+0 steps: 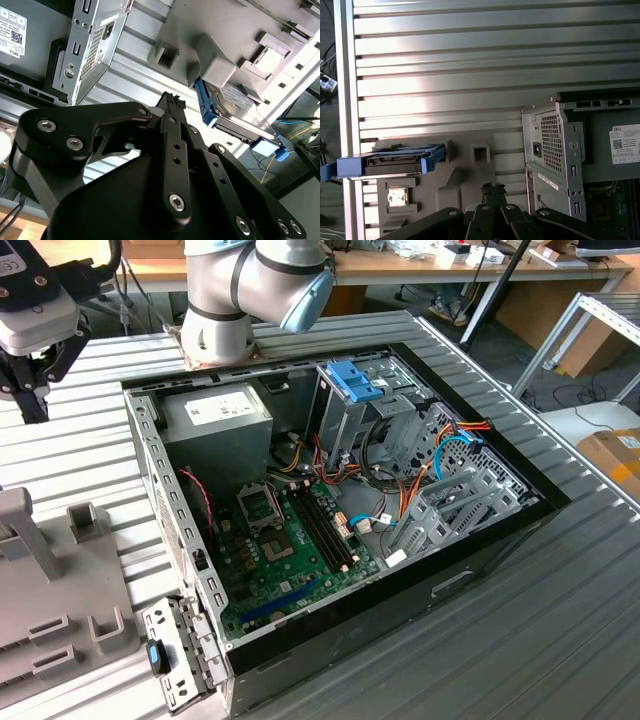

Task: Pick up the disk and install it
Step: 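Reach for the disk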

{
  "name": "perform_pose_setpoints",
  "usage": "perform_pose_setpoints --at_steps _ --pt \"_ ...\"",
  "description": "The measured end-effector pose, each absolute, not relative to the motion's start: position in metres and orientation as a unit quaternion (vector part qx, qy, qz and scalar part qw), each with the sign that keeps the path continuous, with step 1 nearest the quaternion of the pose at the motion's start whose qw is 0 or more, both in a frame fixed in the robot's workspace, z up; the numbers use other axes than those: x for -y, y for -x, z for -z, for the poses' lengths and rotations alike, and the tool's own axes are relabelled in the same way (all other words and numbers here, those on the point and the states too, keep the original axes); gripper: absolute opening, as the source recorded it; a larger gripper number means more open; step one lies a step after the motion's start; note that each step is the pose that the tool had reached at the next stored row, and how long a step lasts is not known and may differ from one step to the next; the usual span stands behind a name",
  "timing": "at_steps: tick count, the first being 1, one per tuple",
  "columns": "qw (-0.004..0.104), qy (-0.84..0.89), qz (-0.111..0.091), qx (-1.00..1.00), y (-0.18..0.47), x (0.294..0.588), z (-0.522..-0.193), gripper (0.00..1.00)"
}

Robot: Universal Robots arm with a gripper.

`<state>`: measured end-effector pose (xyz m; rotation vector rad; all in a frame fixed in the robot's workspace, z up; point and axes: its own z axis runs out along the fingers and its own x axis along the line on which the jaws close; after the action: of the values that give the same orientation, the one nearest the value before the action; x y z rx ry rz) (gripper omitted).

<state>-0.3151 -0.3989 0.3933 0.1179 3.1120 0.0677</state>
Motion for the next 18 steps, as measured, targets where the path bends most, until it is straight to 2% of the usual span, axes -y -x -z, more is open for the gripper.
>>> perform_pose_setpoints --at_steps 18 --pt "0.013 -0.038 -0.022 -0.999 0.3200 0.3989 -0.3933 0.11"
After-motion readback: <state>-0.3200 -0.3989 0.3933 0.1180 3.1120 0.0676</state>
